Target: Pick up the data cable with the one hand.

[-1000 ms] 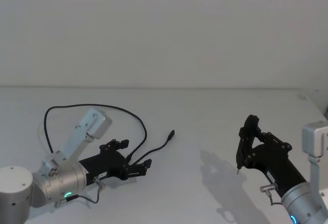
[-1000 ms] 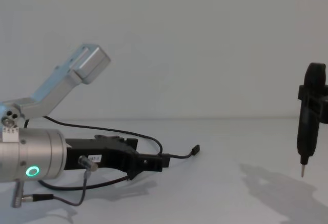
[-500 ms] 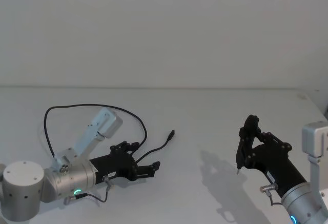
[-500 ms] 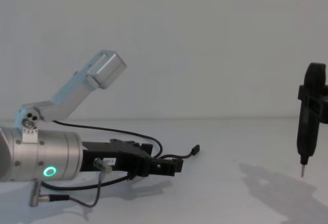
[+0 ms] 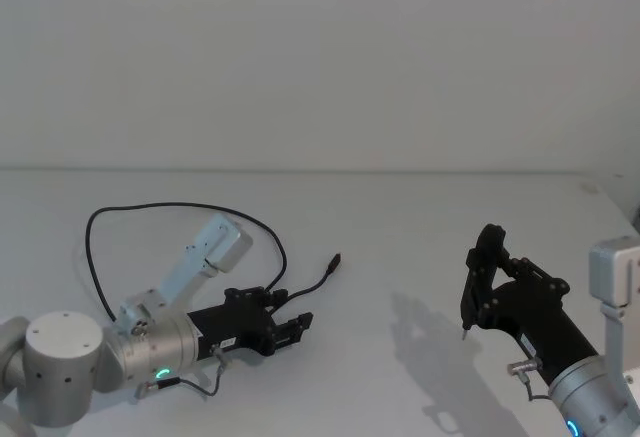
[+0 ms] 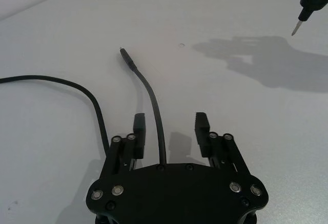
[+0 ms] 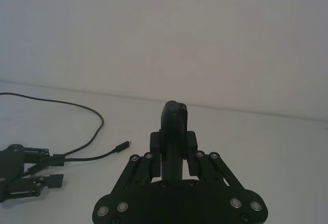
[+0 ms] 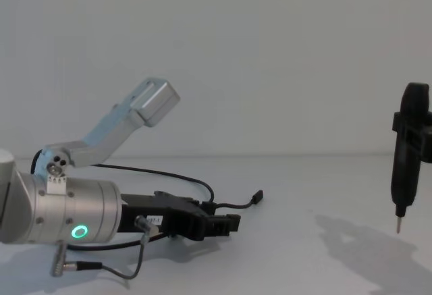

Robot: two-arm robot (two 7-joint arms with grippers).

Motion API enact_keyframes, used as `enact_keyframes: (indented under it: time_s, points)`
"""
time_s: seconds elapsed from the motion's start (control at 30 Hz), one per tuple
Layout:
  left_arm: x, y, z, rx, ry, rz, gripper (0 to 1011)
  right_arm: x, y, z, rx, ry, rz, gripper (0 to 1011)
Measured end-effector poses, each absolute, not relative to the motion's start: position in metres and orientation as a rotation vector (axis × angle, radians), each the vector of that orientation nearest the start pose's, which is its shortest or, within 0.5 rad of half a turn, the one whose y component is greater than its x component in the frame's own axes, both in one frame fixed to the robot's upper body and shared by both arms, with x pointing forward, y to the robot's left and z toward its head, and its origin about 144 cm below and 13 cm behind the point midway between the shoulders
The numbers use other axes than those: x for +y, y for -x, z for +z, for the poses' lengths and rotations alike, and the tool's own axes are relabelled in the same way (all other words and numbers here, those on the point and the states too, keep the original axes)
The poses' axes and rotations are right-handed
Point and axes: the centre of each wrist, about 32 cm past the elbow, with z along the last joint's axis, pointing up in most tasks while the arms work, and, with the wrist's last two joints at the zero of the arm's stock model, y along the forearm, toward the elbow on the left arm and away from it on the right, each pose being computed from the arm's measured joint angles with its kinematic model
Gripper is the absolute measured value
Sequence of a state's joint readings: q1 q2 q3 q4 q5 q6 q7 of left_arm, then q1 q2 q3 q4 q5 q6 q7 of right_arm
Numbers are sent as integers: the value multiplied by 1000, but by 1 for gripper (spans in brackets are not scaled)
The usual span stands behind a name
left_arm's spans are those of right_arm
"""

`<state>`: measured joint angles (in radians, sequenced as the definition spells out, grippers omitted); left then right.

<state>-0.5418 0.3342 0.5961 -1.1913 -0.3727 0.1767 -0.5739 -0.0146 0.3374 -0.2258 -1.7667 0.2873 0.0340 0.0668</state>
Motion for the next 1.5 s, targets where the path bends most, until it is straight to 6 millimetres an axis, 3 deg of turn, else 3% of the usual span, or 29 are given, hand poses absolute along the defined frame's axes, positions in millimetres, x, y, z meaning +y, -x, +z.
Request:
enact_keyframes:
  time_s: [0.33, 0.43, 0.6, 1.0, 1.5]
  points:
    - [200, -579, 1181, 63, -298, 632, 282, -237, -443, 1189, -75, -26, -1230, 279]
    - [199, -579, 1181, 56, -302, 638, 148, -237, -443, 1189, -75, -26, -1229, 279]
    - [199, -579, 1185, 37, -302, 646, 47, -237, -443, 1189, -75, -26, -1230, 279]
    - [206, -572, 1202, -14, -263, 644, 47, -237, -443, 1189, -75, -26, -1229, 279]
    - [226, -550, 1222, -9, -156, 518, 47, -237, -443, 1189, -75, -26, -1230, 279]
